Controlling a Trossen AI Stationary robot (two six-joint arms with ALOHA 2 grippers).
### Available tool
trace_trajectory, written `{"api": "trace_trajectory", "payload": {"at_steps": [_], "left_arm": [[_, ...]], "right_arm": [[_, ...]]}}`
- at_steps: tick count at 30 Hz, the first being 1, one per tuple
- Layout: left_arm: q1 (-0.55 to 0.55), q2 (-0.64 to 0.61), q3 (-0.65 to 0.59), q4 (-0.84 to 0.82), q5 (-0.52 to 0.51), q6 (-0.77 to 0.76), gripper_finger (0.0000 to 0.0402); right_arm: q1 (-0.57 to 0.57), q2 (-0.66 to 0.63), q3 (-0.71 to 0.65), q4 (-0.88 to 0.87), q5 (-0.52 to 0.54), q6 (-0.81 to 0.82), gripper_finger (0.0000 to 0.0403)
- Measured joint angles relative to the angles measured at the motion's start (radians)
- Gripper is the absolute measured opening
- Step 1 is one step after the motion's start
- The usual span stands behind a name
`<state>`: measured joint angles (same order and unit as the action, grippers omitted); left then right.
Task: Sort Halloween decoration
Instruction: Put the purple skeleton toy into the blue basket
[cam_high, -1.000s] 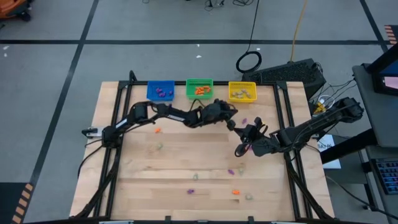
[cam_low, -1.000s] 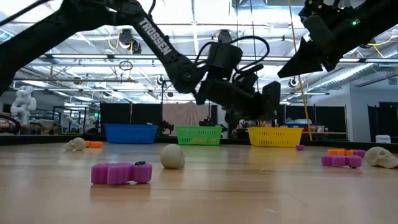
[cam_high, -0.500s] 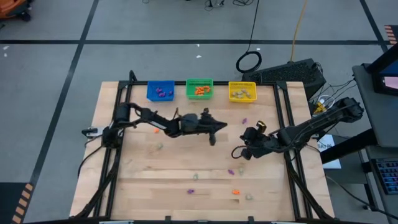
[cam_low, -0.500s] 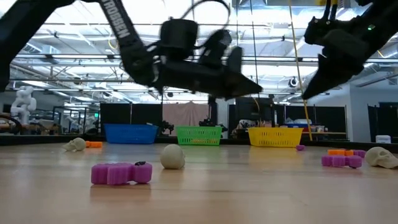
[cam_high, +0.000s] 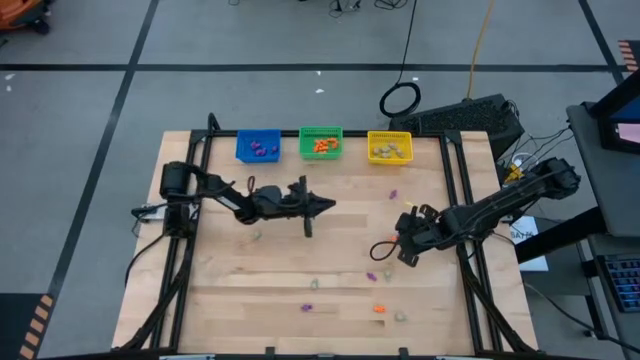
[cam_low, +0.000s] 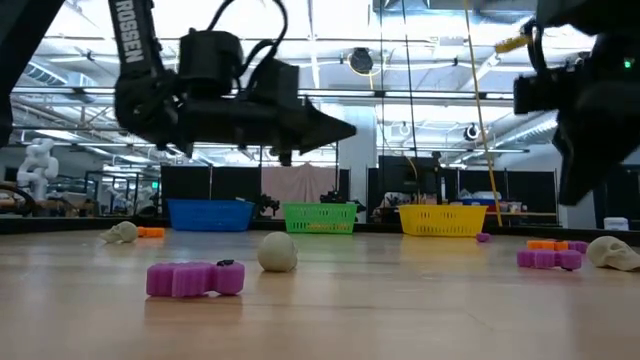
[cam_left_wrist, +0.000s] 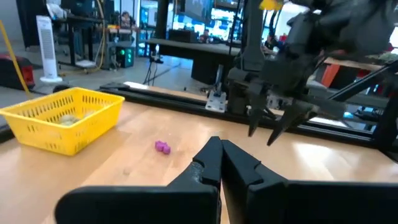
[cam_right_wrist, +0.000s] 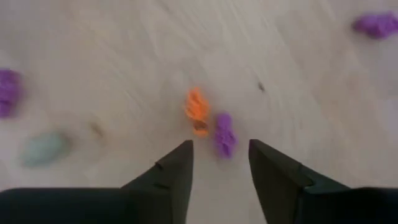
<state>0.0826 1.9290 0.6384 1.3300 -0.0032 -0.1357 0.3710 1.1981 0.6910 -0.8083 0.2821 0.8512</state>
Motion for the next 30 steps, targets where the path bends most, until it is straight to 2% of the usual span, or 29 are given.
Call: {"api": "trace_trajectory", "payload": {"at_steps": [6, 13, 19, 30], "left_arm": [[-0.003, 0.0, -0.073, 0.122, 0.008, 0.017, 0.0008], [-0.005, -0.039, -0.183, 0.213, 0.027, 0.021, 0.0008], [-0.005, -0.183, -0.302, 0.16, 0.027, 0.082, 0.0008], [-0.004, -0.563, -0.502, -0.048, 0.019, 0.126, 0.0008]], "right_arm": [[-0.026, 0.097, 0.0, 0.016, -0.03, -0.053, 0.0175], [-0.064, 0.194, 0.0, 0.033, -0.05, -0.113, 0.0158], [-0.1, 0.256, 0.003, 0.075, -0.059, -0.166, 0.0125], [-0.15, 0.298, 0.003, 0.102, -0.134, -0.174, 0.0049]]}}
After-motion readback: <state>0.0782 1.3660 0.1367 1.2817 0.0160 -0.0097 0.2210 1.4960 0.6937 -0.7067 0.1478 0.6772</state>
